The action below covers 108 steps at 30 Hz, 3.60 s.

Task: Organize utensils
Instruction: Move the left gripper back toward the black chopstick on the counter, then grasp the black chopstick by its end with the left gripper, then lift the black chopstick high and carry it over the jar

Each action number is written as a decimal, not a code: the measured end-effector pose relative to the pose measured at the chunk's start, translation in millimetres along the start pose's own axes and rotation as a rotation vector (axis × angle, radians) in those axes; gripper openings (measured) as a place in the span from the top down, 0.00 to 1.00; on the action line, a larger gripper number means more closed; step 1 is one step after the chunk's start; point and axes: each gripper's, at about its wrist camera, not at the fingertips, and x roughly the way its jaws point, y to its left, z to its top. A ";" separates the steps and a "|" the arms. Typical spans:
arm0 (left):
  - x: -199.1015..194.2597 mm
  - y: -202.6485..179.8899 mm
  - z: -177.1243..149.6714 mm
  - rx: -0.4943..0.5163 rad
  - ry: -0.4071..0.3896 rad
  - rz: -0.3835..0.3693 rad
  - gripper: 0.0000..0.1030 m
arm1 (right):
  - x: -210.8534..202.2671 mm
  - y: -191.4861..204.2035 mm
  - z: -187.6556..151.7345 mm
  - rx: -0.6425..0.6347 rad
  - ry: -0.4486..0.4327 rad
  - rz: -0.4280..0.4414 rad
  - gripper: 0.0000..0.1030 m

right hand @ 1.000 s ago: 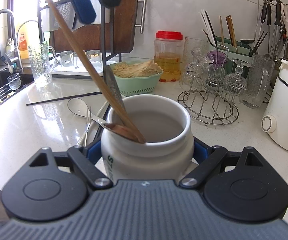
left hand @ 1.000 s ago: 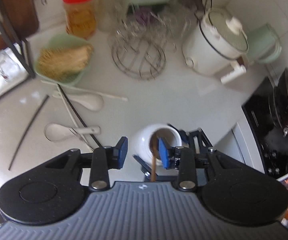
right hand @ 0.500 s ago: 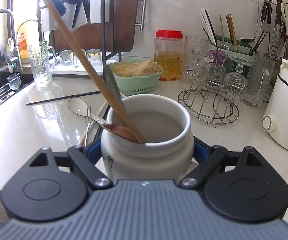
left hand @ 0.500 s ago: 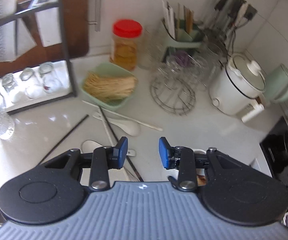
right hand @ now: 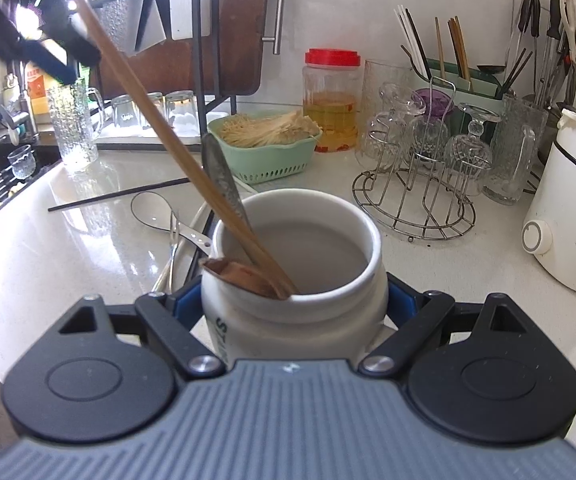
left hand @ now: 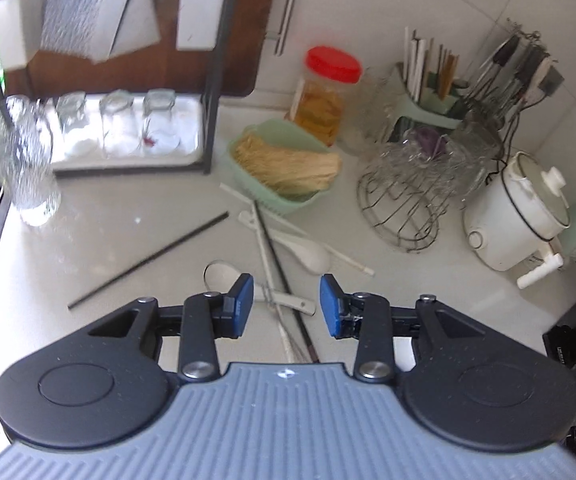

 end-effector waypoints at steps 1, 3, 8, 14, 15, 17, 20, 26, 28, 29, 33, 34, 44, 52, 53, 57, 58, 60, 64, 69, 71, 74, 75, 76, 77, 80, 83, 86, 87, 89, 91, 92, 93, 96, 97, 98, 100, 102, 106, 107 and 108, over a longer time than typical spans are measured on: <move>2.5 2.2 -5.6 -0.004 -0.002 0.012 0.57 | 0.4 0.6 0.2 0.003 0.001 -0.003 0.11; 5.9 8.0 -17.3 -0.026 -0.006 -0.007 0.56 | 1.3 2.3 0.6 0.008 0.005 -0.013 0.11; 14.8 24.9 -40.1 -0.018 0.011 0.028 0.52 | 2.1 5.8 2.7 0.024 0.023 -0.036 0.12; 36.1 59.4 -47.4 0.079 0.051 0.077 0.52 | 3.0 7.1 2.5 0.029 0.022 -0.049 0.12; 41.2 65.8 -45.6 0.111 0.054 0.081 0.52 | 3.4 7.5 2.9 0.030 0.024 -0.051 0.12; 53.8 79.2 -38.5 0.175 0.051 0.096 0.52 | 4.1 8.0 4.8 0.035 0.036 -0.057 0.12; 78.5 97.3 -24.1 0.271 0.057 0.080 0.52 | 5.6 10.3 7.6 0.044 0.050 -0.073 0.12; 134.5 120.8 5.7 0.372 0.090 0.026 0.52 | 10.5 14.5 13.9 0.066 0.086 -0.110 0.11; 149.1 122.0 12.8 0.394 0.092 0.010 0.52 | 10.8 16.1 14.0 0.077 0.091 -0.122 0.11; 155.5 123.2 16.5 0.396 0.097 -0.004 0.53 | 11.0 17.0 14.3 0.081 0.093 -0.128 0.11; 174.9 122.3 28.4 0.423 0.102 -0.038 0.54 | 11.8 20.2 15.6 0.101 0.100 -0.153 0.11; 179.4 121.4 30.4 0.430 0.106 -0.047 0.54 | 12.3 21.0 15.9 0.105 0.100 -0.159 0.11; 211.7 108.7 50.1 0.480 0.116 -0.091 0.64 | 13.2 26.4 17.5 0.129 0.113 -0.196 0.11; 225.3 90.7 60.1 0.533 0.128 -0.110 0.81 | 14.8 27.0 18.5 0.136 0.119 -0.207 0.11; 226.4 88.1 60.7 0.543 0.131 -0.109 0.82 | 14.8 27.1 18.5 0.136 0.119 -0.207 0.11; 228.1 82.0 62.1 0.546 0.144 -0.111 0.92 | 15.4 27.6 19.0 0.136 0.121 -0.210 0.11; 228.1 80.1 61.1 0.548 0.146 -0.113 0.94 | 15.4 27.6 19.0 0.135 0.120 -0.210 0.11; 225.8 76.9 59.1 0.561 0.150 -0.104 0.95 | 15.5 27.8 18.3 0.133 0.118 -0.210 0.11; 221.6 79.9 54.7 0.510 0.158 -0.103 0.95 | 15.7 27.7 17.2 0.128 0.114 -0.208 0.11; 203.5 79.0 50.6 0.460 0.129 -0.086 0.95 | 16.3 24.9 19.2 0.113 0.125 -0.192 0.11; 193.2 76.8 49.8 0.443 0.102 -0.067 0.95 | 16.4 23.8 19.5 0.108 0.127 -0.184 0.11; 175.2 74.2 49.9 0.398 0.067 -0.046 0.95 | 16.4 22.5 19.9 0.099 0.130 -0.174 0.11; 168.8 73.3 50.0 0.379 0.057 -0.039 0.95 | 16.4 21.7 20.2 0.096 0.132 -0.168 0.11; 161.6 71.9 49.7 0.361 0.044 -0.030 0.95 | 16.5 21.1 20.2 0.092 0.133 -0.163 0.11; 153.6 70.3 49.1 0.348 0.027 -0.021 0.95 | 16.4 20.9 20.2 0.089 0.134 -0.158 0.11; 128.3 65.1 47.7 0.282 -0.010 -0.011 0.95 | 17.9 19.9 22.4 0.078 0.146 -0.141 0.11; 97.6 54.2 42.8 0.257 -0.069 -0.008 0.95 | 19.8 18.6 23.2 0.065 0.146 -0.126 0.11; 77.5 44.0 36.2 0.232 -0.099 -0.017 0.95 | 20.2 18.6 21.7 0.057 0.134 -0.117 0.11; 72.7 41.6 33.8 0.220 -0.109 -0.012 0.95 | 20.3 18.3 21.4 0.053 0.130 -0.112 0.11; 61.5 37.8 29.4 0.188 -0.130 -0.012 0.95 | 20.2 17.0 21.5 0.043 0.127 -0.096 0.11; 51.8 34.2 24.1 0.160 -0.145 -0.011 0.95 | 20.6 15.6 21.6 0.029 0.123 -0.079 0.11; 48.5 32.2 21.5 0.151 -0.144 -0.015 0.95 | 20.8 15.2 21.6 0.023 0.120 -0.073 0.11; 46.4 30.5 19.1 0.146 -0.136 -0.023 0.95 | 21.0 14.8 21.5 0.018 0.118 -0.068 0.11; 38.5 26.7 10.4 0.112 -0.143 -0.028 0.95 | 20.3 14.6 20.3 0.006 0.108 -0.056 0.11; 34.7 26.0 7.5 0.100 -0.145 -0.033 0.95 | 20.2 14.6 20.1 0.003 0.105 -0.053 0.11; 30.6 24.7 4.8 0.090 -0.150 -0.035 0.95 | 20.1 14.4 20.0 0.001 0.104 -0.050 0.11; 22.7 21.1 0.9 0.083 -0.161 -0.034 0.95 | 20.7 13.7 20.4 -0.004 0.101 -0.042 0.11; 12.8 18.6 -1.1 0.073 -0.175 -0.041 0.95 | 20.6 13.5 20.0 -0.009 0.097 -0.036 0.11; -7.3 12.9 0.2 0.054 -0.214 -0.053 0.95 | 20.4 12.9 19.4 -0.014 0.092 -0.029 0.11; -11.8 10.7 1.5 0.055 -0.221 -0.060 0.95 | 20.2 12.8 19.2 -0.014 0.091 -0.027 0.11; -16.2 7.7 2.5 0.060 -0.226 -0.067 0.96 | 20.0 12.7 18.8 -0.015 0.090 -0.025 0.11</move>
